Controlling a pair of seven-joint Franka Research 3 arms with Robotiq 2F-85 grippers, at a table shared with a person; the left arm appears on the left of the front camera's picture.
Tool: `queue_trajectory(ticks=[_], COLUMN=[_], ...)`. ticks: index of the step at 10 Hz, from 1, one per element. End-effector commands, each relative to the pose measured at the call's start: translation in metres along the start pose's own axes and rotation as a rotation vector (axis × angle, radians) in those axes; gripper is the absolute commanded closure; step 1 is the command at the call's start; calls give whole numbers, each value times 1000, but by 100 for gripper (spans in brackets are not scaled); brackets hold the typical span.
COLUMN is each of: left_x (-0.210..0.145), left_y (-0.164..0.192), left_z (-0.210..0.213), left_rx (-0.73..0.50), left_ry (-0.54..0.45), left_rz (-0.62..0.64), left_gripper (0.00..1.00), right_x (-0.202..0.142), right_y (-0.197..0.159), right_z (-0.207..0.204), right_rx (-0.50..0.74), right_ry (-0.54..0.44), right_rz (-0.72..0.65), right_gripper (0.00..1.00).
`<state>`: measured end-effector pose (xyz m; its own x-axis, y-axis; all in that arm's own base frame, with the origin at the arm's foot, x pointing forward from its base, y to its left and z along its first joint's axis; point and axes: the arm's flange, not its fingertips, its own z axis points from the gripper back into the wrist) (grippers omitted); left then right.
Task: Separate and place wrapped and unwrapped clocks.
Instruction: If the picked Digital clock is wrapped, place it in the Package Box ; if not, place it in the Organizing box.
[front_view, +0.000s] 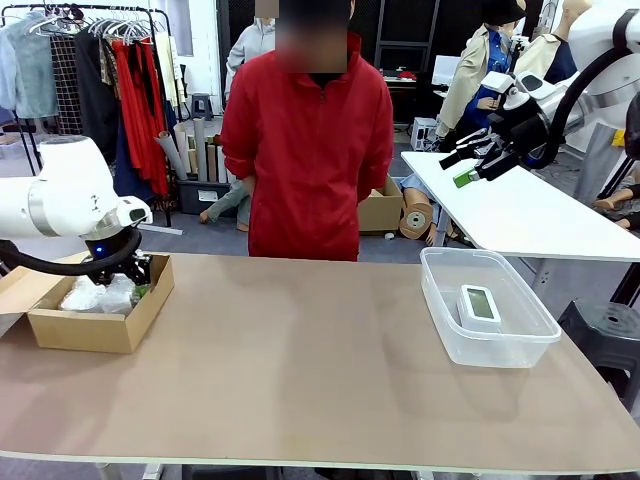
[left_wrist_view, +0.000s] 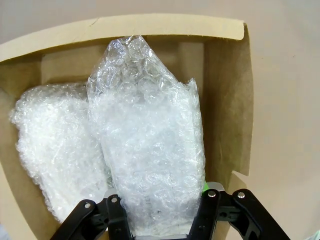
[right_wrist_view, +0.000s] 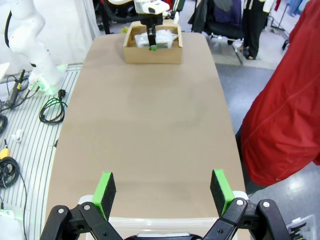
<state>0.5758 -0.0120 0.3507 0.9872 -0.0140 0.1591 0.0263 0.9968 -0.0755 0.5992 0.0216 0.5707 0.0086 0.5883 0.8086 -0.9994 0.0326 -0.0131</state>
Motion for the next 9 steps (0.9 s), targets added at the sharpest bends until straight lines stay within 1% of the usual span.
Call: queue_trajectory(ticks=[1,3,4,6,9], left_x=[5,4,4,5,5], left_y=[6,6,6,5,0], left_z=[3,4,5,12,34], left_rx=[-27,-28,-28,-22,2], left_ry=[5,2,-1,-15,-34], left_rz=[-10,-9,-9,-11,-22], left_gripper=[51,13,0,0,0], right_x=[1,1,1,1,1], right_y=[1,1,1,1,1], right_z=[0,0,0,0,0], right_rx=[1,1,1,1,1], right_ry=[-2,-2,-2,-2,-2], right_rz=[2,2,2,2,2], right_gripper=[0,0,0,0,0])
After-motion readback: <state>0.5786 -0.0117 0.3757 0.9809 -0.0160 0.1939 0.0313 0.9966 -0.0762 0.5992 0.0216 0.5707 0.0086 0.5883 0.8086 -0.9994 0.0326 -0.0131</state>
